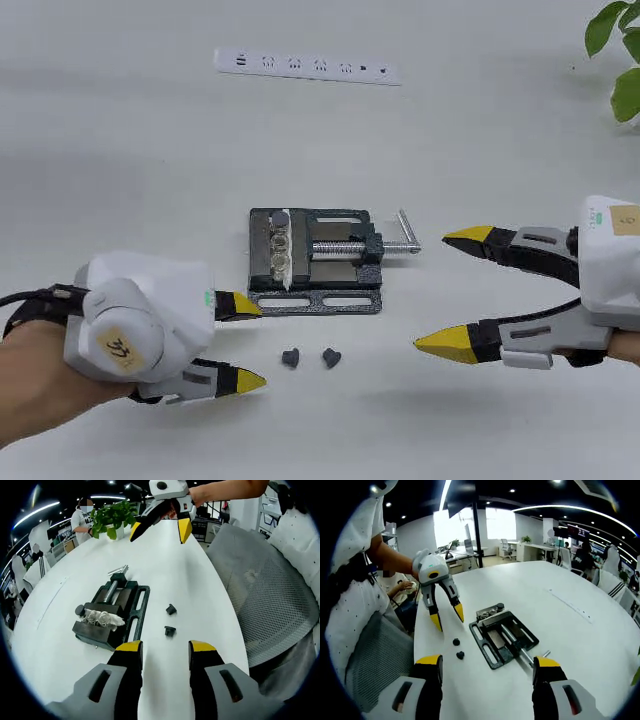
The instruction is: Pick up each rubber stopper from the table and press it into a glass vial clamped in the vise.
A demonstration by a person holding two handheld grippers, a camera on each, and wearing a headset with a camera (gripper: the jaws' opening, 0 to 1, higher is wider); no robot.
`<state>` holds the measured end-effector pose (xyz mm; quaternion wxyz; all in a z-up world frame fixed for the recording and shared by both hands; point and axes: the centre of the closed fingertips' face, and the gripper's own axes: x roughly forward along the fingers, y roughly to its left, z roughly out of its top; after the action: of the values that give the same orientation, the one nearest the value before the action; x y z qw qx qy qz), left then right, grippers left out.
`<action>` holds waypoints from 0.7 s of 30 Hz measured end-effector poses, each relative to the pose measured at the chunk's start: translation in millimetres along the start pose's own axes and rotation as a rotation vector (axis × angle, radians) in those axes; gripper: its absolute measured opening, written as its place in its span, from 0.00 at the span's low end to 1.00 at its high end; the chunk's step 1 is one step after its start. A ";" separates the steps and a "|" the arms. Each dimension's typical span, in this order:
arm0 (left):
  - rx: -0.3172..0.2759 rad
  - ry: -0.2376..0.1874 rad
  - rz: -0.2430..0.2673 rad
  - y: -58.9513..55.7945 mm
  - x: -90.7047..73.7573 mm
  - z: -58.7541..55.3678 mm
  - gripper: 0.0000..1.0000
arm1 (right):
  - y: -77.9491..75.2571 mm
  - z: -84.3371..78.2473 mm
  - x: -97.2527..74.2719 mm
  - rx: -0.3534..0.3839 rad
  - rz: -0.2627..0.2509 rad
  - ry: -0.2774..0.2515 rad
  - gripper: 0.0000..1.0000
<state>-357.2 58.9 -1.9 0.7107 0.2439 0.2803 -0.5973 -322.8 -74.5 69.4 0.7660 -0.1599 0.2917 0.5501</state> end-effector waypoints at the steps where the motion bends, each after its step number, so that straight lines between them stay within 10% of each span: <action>1: 0.003 0.005 -0.004 -0.2 2.4 -1.2 0.30 | 0.5 -1.5 -1.7 0.001 -0.003 -0.003 0.71; 21: 0.069 0.058 -0.062 -6.3 30.1 -3.7 0.12 | -0.7 -9.6 -14.2 0.042 -0.046 -0.044 0.70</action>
<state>-360.0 38.9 -25.5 0.6745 0.2767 0.2875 -0.6212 -328.0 -90.8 70.7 0.7878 -0.1383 0.2825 0.5295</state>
